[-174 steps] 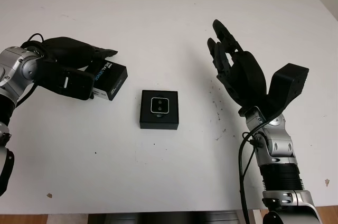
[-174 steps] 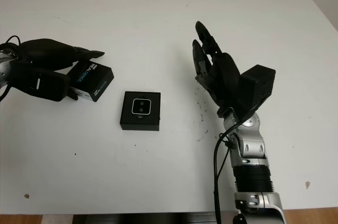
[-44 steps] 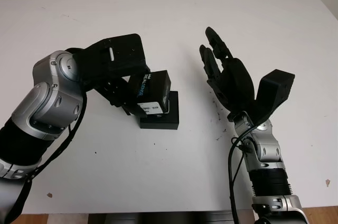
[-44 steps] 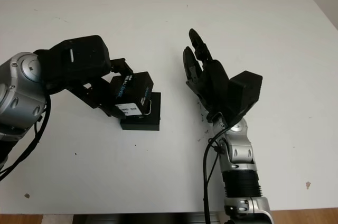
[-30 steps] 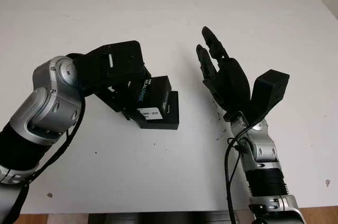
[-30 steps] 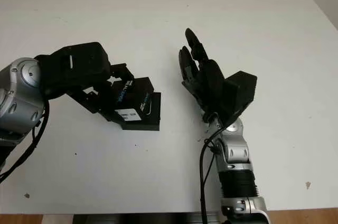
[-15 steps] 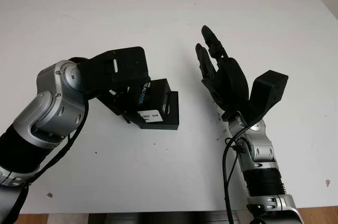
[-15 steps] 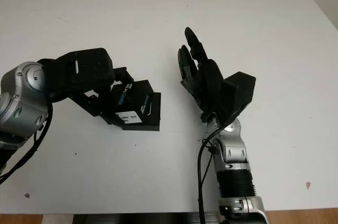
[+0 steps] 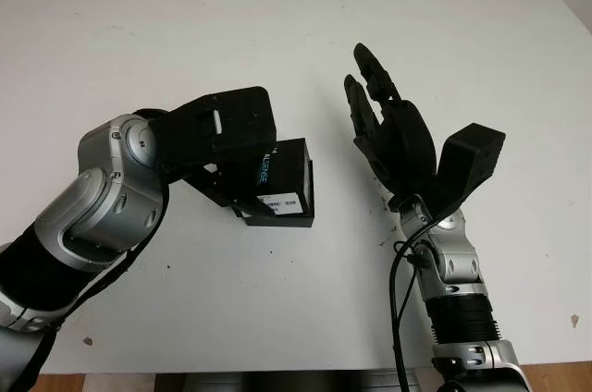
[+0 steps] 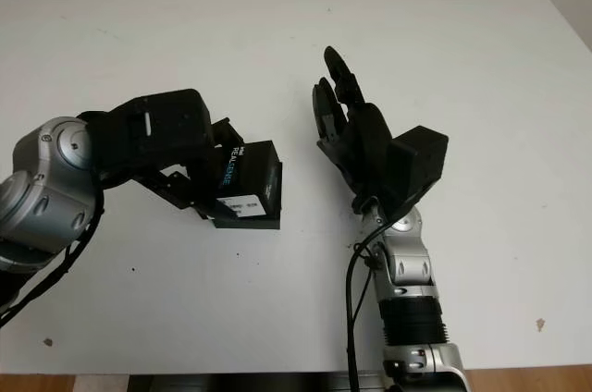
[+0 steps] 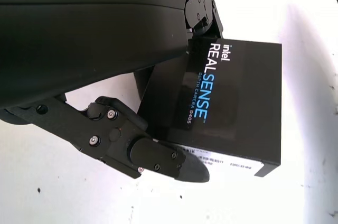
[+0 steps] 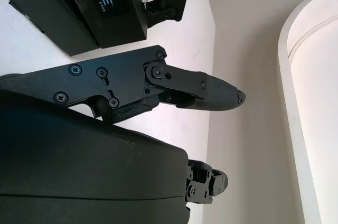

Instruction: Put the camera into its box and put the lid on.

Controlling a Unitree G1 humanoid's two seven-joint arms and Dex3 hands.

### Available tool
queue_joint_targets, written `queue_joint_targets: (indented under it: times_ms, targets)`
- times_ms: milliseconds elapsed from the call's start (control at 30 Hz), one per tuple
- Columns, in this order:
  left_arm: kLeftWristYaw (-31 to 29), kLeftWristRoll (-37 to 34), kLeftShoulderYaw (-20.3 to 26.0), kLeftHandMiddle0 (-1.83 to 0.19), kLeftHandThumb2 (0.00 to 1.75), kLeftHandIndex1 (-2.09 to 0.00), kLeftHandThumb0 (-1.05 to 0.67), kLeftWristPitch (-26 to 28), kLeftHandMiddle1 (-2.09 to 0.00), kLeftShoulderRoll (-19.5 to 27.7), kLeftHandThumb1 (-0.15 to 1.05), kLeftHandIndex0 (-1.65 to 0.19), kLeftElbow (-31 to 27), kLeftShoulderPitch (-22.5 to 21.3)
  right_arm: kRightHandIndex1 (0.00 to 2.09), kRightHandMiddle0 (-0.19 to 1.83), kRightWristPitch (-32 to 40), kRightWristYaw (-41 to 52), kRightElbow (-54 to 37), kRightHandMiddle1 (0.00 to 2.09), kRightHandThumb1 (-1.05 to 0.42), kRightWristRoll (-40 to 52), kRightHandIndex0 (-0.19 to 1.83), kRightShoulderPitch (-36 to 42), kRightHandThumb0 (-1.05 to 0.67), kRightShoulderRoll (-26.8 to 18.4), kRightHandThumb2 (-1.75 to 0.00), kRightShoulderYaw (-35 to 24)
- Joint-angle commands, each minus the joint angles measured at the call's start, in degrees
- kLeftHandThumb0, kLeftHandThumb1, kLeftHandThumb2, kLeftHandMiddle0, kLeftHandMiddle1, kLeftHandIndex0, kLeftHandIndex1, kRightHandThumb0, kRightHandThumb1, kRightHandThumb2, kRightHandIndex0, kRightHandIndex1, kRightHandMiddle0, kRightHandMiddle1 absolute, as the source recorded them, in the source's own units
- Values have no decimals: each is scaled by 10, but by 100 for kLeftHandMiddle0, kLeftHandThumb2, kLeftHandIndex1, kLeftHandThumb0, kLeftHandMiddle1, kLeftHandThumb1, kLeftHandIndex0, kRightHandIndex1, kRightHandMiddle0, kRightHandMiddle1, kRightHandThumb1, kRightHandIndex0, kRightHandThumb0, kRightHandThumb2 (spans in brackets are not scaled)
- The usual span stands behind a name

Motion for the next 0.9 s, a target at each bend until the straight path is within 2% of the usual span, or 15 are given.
queue_joint_targets:
  times_ms: [0, 33, 100, 133, 167, 267, 300, 333, 467, 500, 600, 633, 667, 733, 867]
  targets:
    - [-9, -14, -8, 19, 28, -127, -49, 6, -188, 1, 105, 19, -27, -10, 5, -13, -6, 0, 1, 24, -105, 1, -3, -3, -54, 1, -56, -2]
    - [-10, -18, -9, 19, 29, -126, -49, 8, -194, 3, 105, 19, -31, -11, 5, -13, -4, -3, 1, 24, -105, 0, -2, -3, -54, 2, -56, -1]
    - [-10, -24, -11, 19, 29, -86, -49, 9, -189, 7, 105, 19, -37, -12, 6, -13, -3, -6, 2, 25, -105, -2, -2, -4, -53, 3, -56, -1]
    - [-11, -24, -16, 19, 29, -77, -49, 4, -186, 12, 105, 19, -41, -14, 6, -13, -6, -4, 4, 25, -105, -1, -2, -4, -53, 3, -56, -1]
    - [-12, -24, -20, 19, 30, -62, -49, 1, -131, 17, 105, 19, -44, -15, 6, -13, -8, -3, 6, 25, -105, 0, -2, -5, -54, 3, -56, -1]
    - [-11, -26, -30, 19, 30, -42, -49, 6, -69, 25, 105, 19, -53, -19, 6, -12, -8, -3, 8, 25, -105, 1, -2, -5, -55, 3, -55, -2]
    - [-11, -26, -35, 19, 30, -40, -49, 9, -61, 27, 105, 19, -56, -21, 6, -12, -6, -4, 7, 26, -105, 1, -1, -5, -55, 3, -55, -2]
    - [-10, -27, -38, 19, 30, -39, -49, 11, -58, 28, 105, 19, -59, -22, 6, -12, -5, -4, 6, 26, -105, 0, -1, -5, -55, 3, -54, -2]
    - [-10, -31, -46, 19, 28, -43, -49, 22, -67, 34, 105, 19, -75, -26, 6, -13, -4, -4, 3, 26, -105, -1, -2, -4, -54, 2, -55, -1]
    - [-10, -34, -48, 19, 26, -38, -49, 27, -59, 35, 105, 19, -79, -27, 6, -13, -6, -5, 3, 25, -105, -2, -2, -4, -54, 1, -55, 0]
    - [-9, -40, -51, 19, 24, -28, -48, 36, -57, 40, 105, 19, -85, -30, 6, -13, -5, -5, 2, 25, -105, -2, -1, -3, -54, 1, -56, 0]
    - [-8, -41, -51, 19, 24, -26, -48, 32, -58, 44, 105, 19, -84, -29, 6, -13, -4, -3, 1, 25, -105, 0, -2, -3, -54, 1, -56, -1]
    - [-7, -42, -52, 19, 23, -25, -49, 28, -69, 46, 105, 19, -84, -29, 5, -13, -4, -1, 1, 25, -105, 2, -2, -3, -54, 1, -56, -2]
    - [-4, -42, -53, 19, 23, -28, -49, 19, -86, 50, 105, 18, -81, -27, 5, -13, -2, -1, 0, 25, -105, 2, -2, -3, -54, 1, -55, -2]
    - [-3, -36, -60, 19, 23, -50, -51, -3, -88, 60, 105, 19, -77, -28, 6, -13, -5, -1, 3, 25, -105, 1, -2, -3, -54, 0, -55, -2]
